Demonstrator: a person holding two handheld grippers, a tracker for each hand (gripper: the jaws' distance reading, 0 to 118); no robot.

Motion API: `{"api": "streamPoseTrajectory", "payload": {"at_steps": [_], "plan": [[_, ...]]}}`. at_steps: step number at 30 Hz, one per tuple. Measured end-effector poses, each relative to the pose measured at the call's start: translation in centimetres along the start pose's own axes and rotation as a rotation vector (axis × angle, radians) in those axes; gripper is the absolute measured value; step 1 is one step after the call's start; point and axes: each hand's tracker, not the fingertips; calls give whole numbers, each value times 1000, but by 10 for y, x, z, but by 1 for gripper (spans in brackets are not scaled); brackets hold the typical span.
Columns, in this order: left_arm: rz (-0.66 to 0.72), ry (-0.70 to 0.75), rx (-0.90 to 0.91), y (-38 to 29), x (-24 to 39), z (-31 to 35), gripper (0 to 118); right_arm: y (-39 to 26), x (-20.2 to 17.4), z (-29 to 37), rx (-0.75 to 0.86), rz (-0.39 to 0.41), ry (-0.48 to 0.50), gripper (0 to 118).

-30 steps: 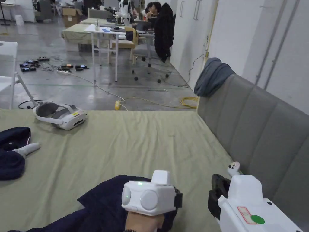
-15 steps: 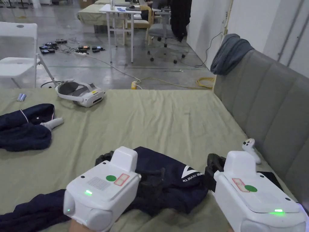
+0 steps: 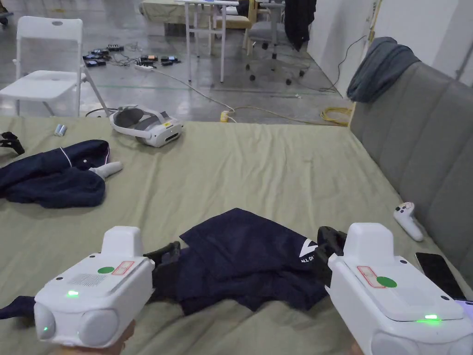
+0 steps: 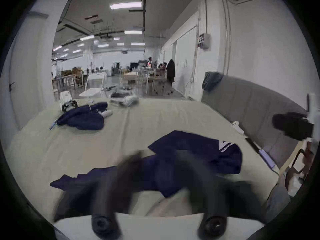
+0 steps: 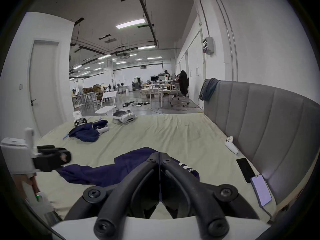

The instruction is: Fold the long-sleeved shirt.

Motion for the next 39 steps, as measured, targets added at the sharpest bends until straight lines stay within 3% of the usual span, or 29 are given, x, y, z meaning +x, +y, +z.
{"api": "streamPoseTrajectory", "payload": {"at_steps": [1, 2, 3, 7, 9, 11, 13, 14, 15, 16, 17, 18, 20, 23, 25, 27, 29, 30, 31, 32, 33, 34, 36, 39], "plan": [[7, 4, -73, 0, -5, -22, 110, 0, 1, -2, -8, 1, -6, 0], [31, -3, -143, -3, -14, -40, 102, -1, 3, -2, -18, -3, -6, 0], [33, 3, -88, 0, -23, -60, 98, -1, 6, -3, -25, -12, -5, 0], [-46, 29, -299, -19, -32, -139, 98, -2, 17, -27, -53, -15, 1, 0], [-135, 48, -376, -44, -29, -178, 90, 3, 19, -53, -85, 13, 4, 0], [-155, 49, -441, -59, -28, -200, 85, 14, 20, -84, -121, 52, 24, 0], [-109, 60, -365, -55, -23, -182, 84, 24, 20, -126, -165, 87, 33, 1], [-64, 10, -318, -47, -25, -170, 67, 28, 22, -155, -221, 95, 42, 12], [-42, -12, -291, -43, -26, -162, 30, 36, 20, -183, -285, 96, 62, 36], [-34, -27, -261, -44, -25, -156, 11, 43, 17, -208, -344, 114, 87, 65], [-62, -3, -290, -44, -23, -152, 11, 47, 11, -237, -395, 132, 123, 91], [-98, -11, -321, -45, -23, -152, 11, 51, 6, -263, -419, 138, 171, 98], [-108, 2, -317, -47, -19, -152, 11, 48, -10, -315, -514, 182, 244, 97], [-45, -3, -328, -46, -20, -155, 11, 27, -37, -379, -676, 229, 276, 97], [-36, -4, -333, -45, -22, -157, 11, 6, -49, -412, -760, 289, 255, 94], [-35, -4, -339, -41, -20, -157, 11, -18, -55, -438, -829, 373, 178, 78], [-42, -7, -345, -39, -22, -158, 11, -34, -54, -447, -871, 420, 163, 75], [-49, -7, -347, -38, -22, -158, 11, -30, -51, -439, -807, 331, 209, 69], [-53, -5, -347, -37, -21, -159, 11, -26, -47, -438, -846, 275, 210, 56], [-54, -6, -348, -38, -22, -159, 11, -24, -44, -434, -840, 248, 246, 17], [-53, -3, -351, -38, -22, -161, 11, -22, -42, -429, -808, 282, 271, 4], [-51, -4, -357, -36, -22, -161, 11, -17, -39, -420, -782, 319, 256, 4], [-32, 0, -352, -29, -24, -157, 11, 0, -32, -398, -743, 268, 223, 4], [-3, -18, -277, -3, -29, -139, 11, 54, -13, -335, -578, 187, 288, 4]]}}
